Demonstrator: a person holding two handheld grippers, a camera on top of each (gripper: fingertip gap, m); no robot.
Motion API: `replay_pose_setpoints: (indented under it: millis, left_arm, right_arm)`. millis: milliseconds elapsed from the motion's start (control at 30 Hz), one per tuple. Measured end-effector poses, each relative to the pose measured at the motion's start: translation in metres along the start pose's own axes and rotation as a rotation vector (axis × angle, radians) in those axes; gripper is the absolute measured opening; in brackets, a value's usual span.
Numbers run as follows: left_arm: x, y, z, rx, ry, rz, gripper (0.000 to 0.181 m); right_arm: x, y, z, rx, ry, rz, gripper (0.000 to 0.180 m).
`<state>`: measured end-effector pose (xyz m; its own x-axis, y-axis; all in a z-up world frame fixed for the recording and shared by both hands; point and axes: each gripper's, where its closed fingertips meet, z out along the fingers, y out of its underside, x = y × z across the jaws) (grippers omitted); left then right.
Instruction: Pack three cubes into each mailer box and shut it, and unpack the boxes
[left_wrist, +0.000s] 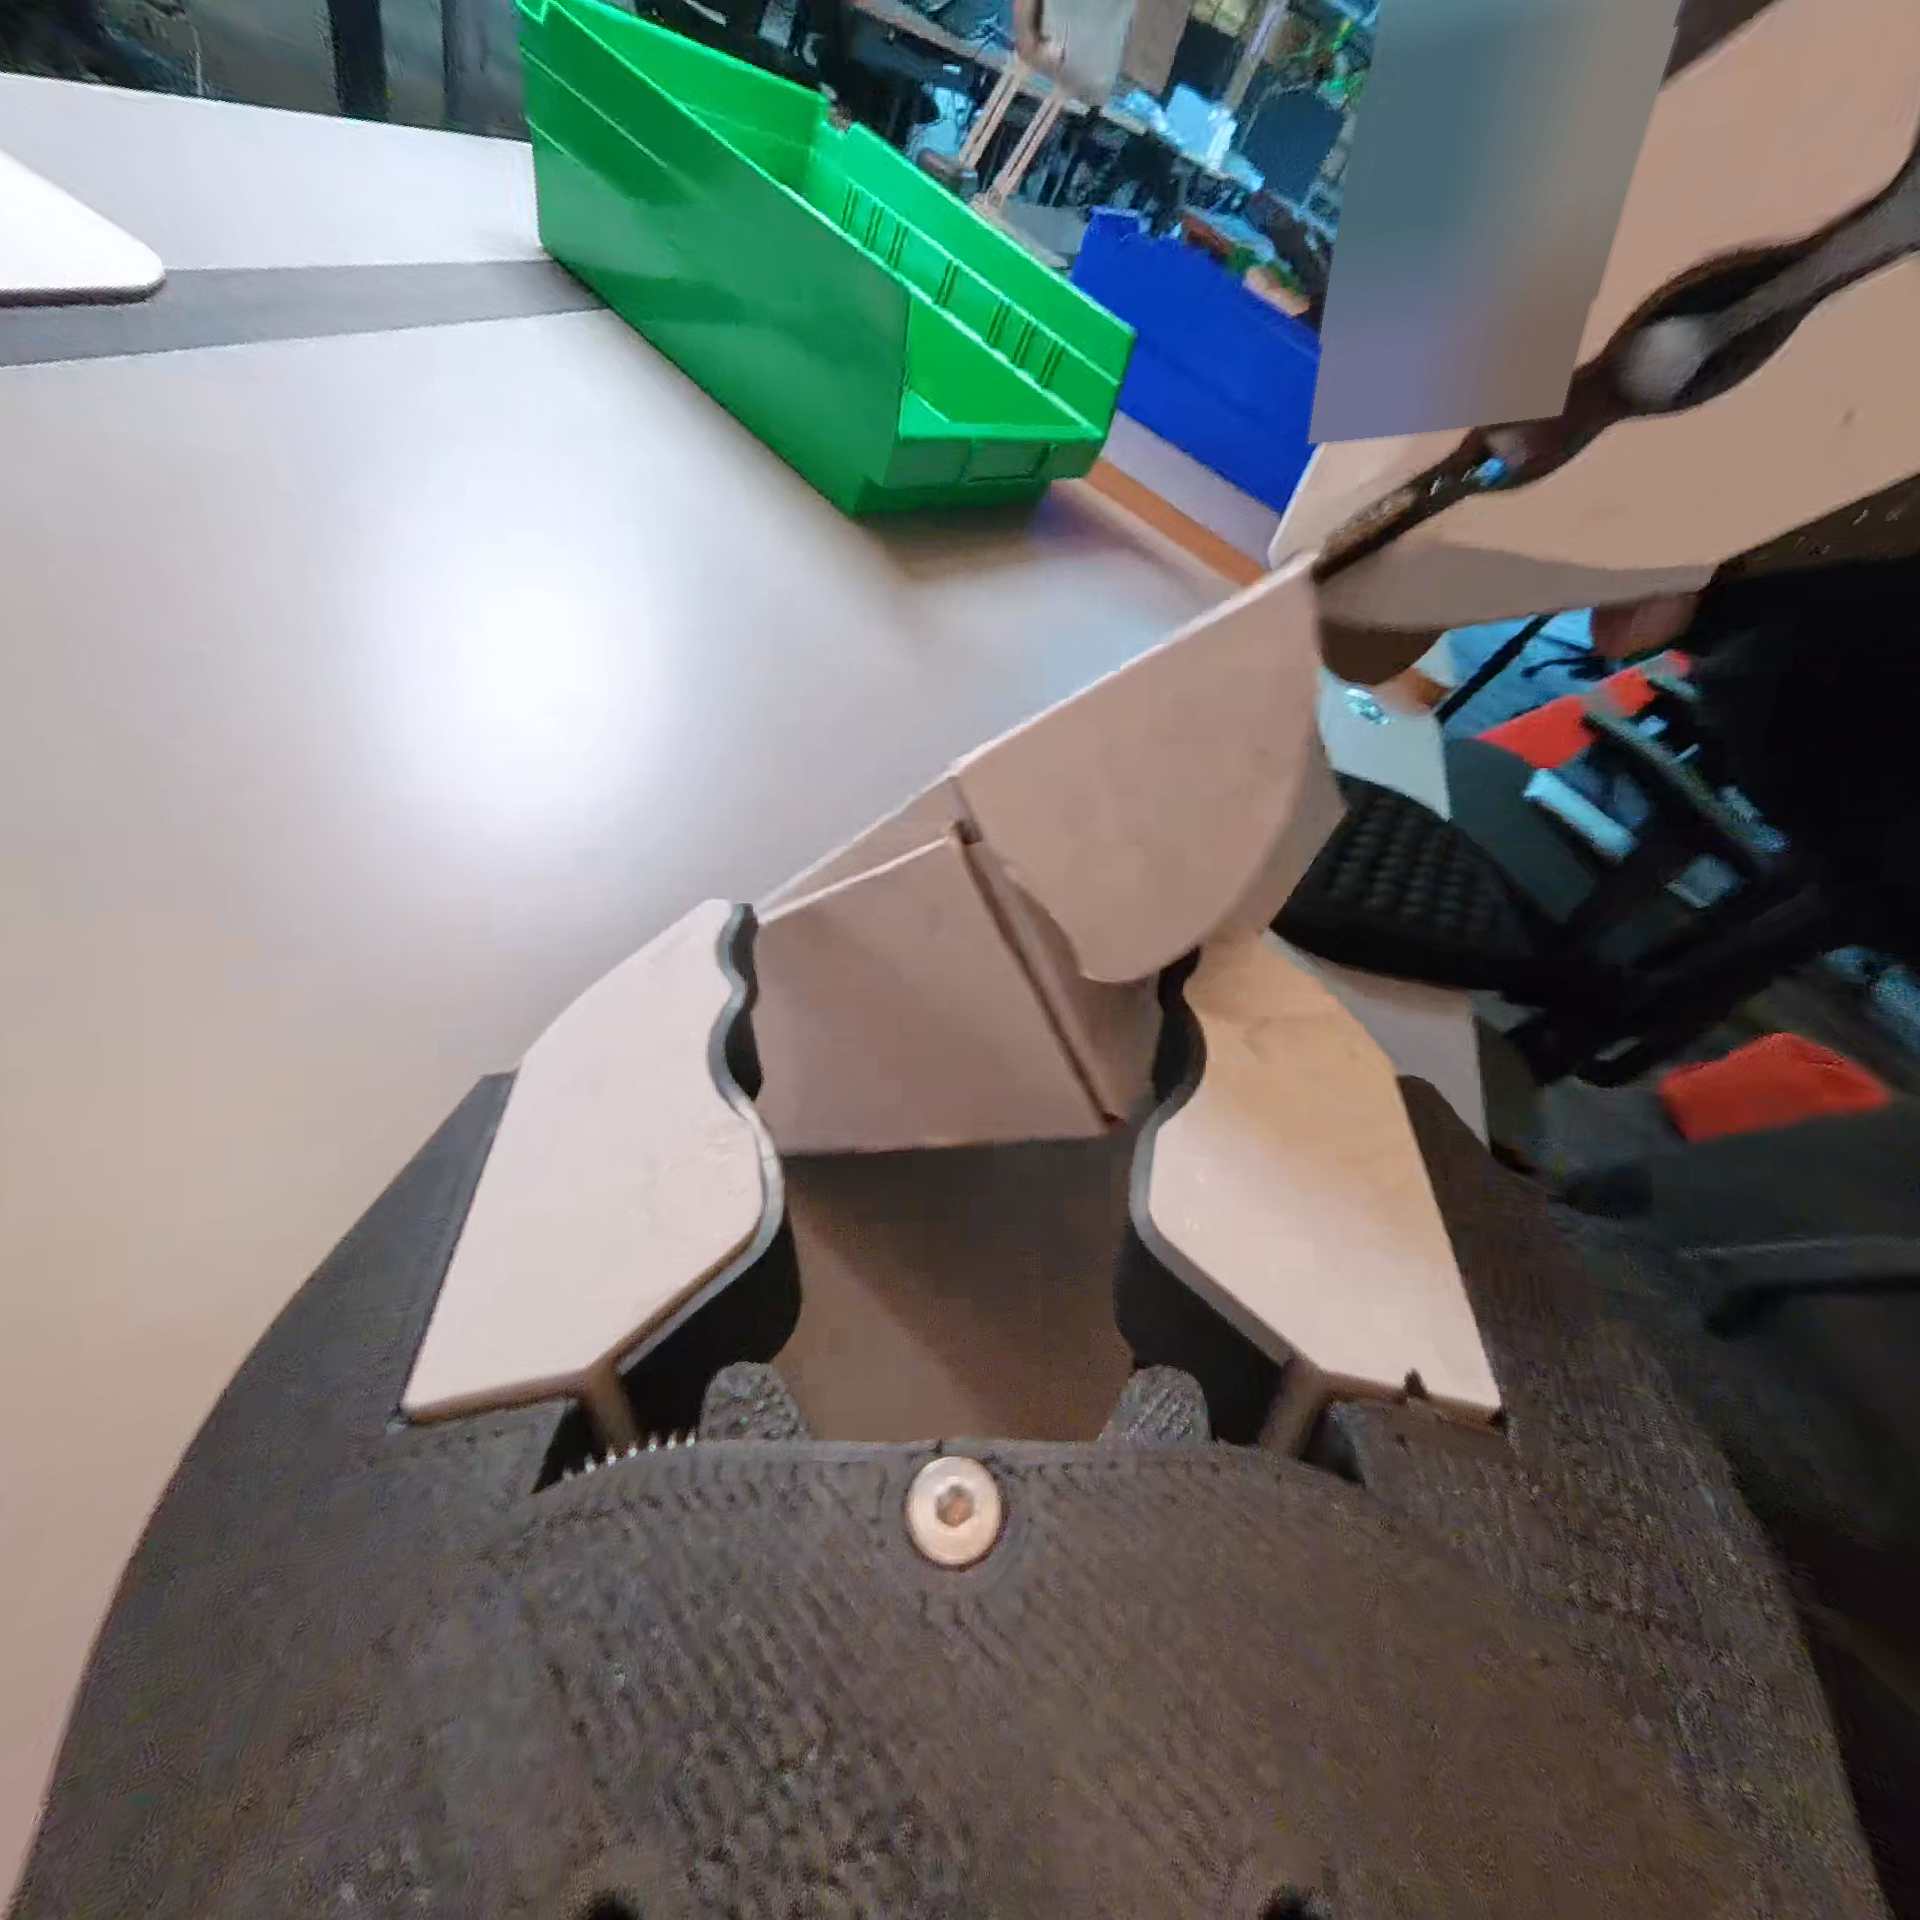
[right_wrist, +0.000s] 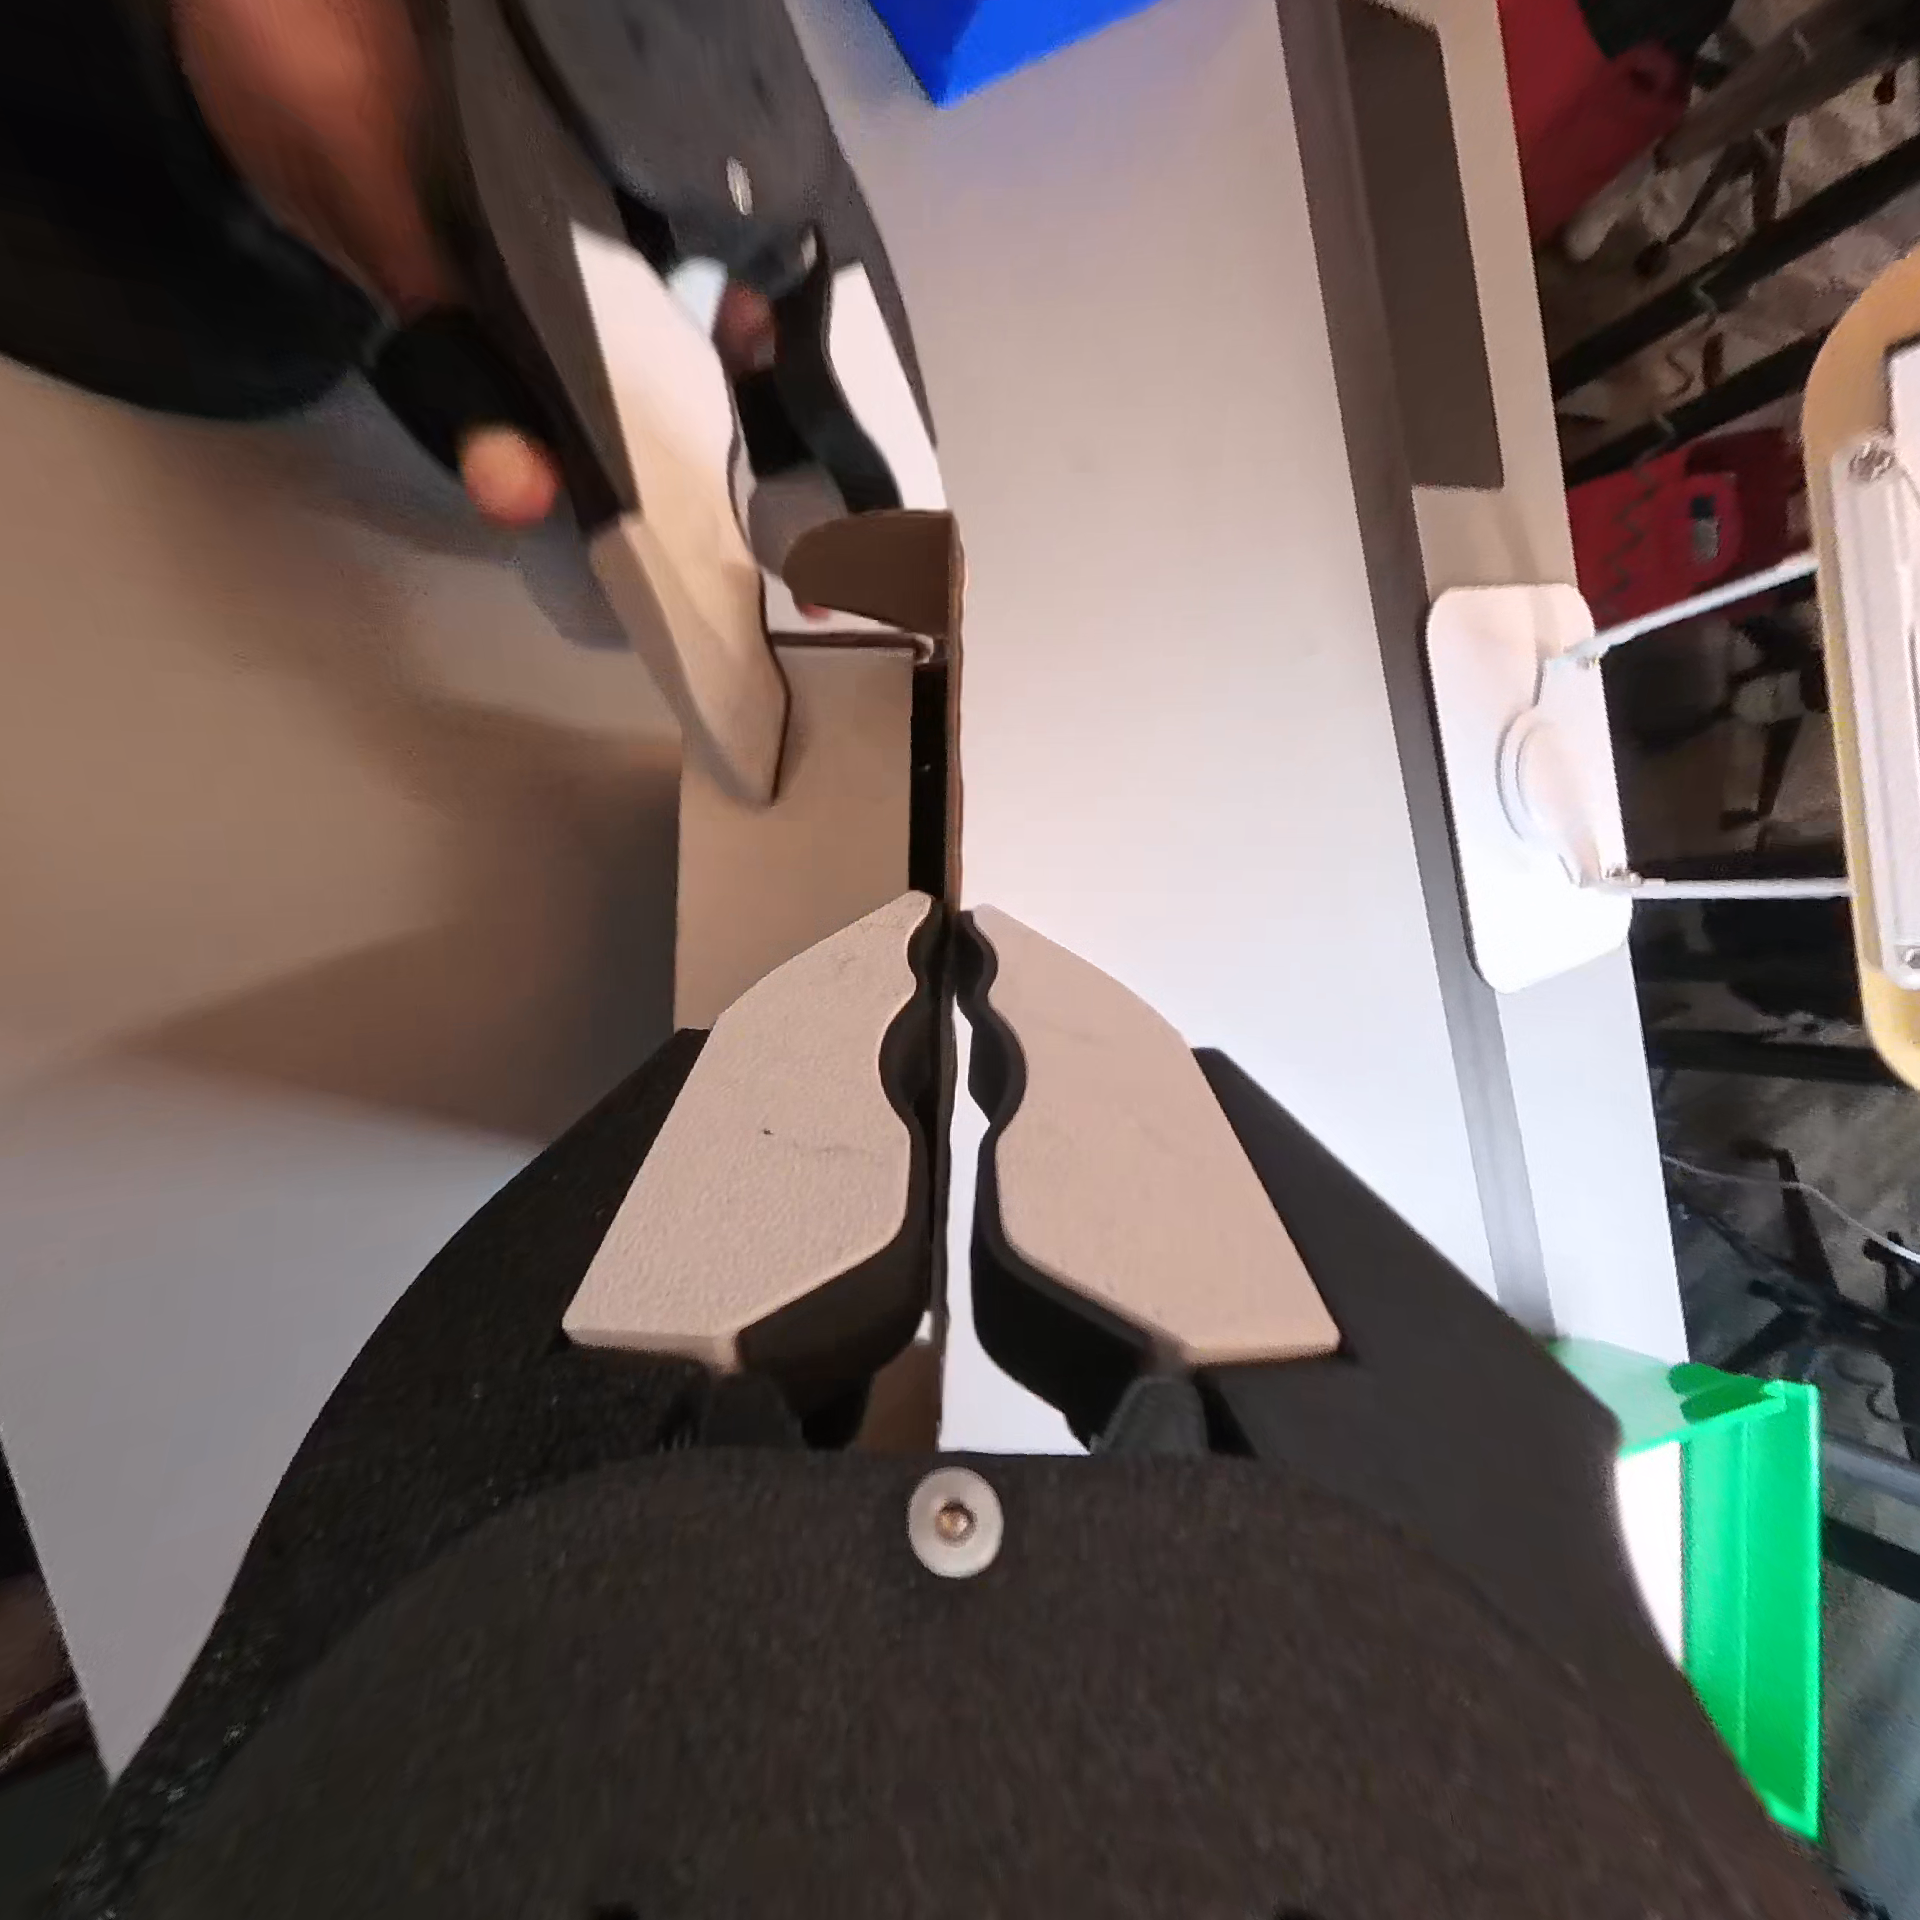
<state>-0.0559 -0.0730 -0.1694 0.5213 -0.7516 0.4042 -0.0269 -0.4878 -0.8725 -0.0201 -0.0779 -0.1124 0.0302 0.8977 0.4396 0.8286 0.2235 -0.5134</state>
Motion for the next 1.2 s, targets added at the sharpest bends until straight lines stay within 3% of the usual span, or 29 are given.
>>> replay_pose_setpoints:
  millis: [67,100,267,367,633,800,1000,1200]
  left_arm:
    - [-0.005,0.006,0.001,-0.027,-0.052,0.063,0.053]
    - [-0.009,0.010,0.001,-0.049,-0.084,0.115,0.052]
    - [-0.031,0.046,0.002,-0.236,-0.218,0.350,0.052]
    - [-0.034,0.049,0.003,-0.264,-0.238,0.421,0.053]
    - [-0.014,-0.005,-0.026,-0.068,-0.253,0.609,0.051]
    - [-0.016,0.027,-0.001,-0.291,-0.280,0.798,0.051]
    - [-0.026,0.053,0.004,-0.480,-0.328,0.986,0.015]
    - [-0.016,0.059,0.005,-0.481,-0.264,1.015,0.009]
  right_arm:
    - [0.003,-0.006,0.000,0.017,0.008,-0.013,0.001]
    - [0.005,-0.009,-0.001,0.039,0.003,-0.016,0.001]
    - [0.024,-0.021,-0.011,0.120,-0.038,-0.032,0.001]
    - [0.044,-0.019,-0.010,0.110,-0.037,-0.044,0.001]
    - [0.078,-0.009,0.008,0.065,-0.097,-0.039,0.002]
    - [0.083,-0.016,0.014,0.041,-0.157,-0.032,0.002]
    - [0.093,-0.019,0.020,0.044,-0.156,-0.053,0.002]
    - [0.142,0.000,0.054,0.002,-0.052,-0.051,0.002]
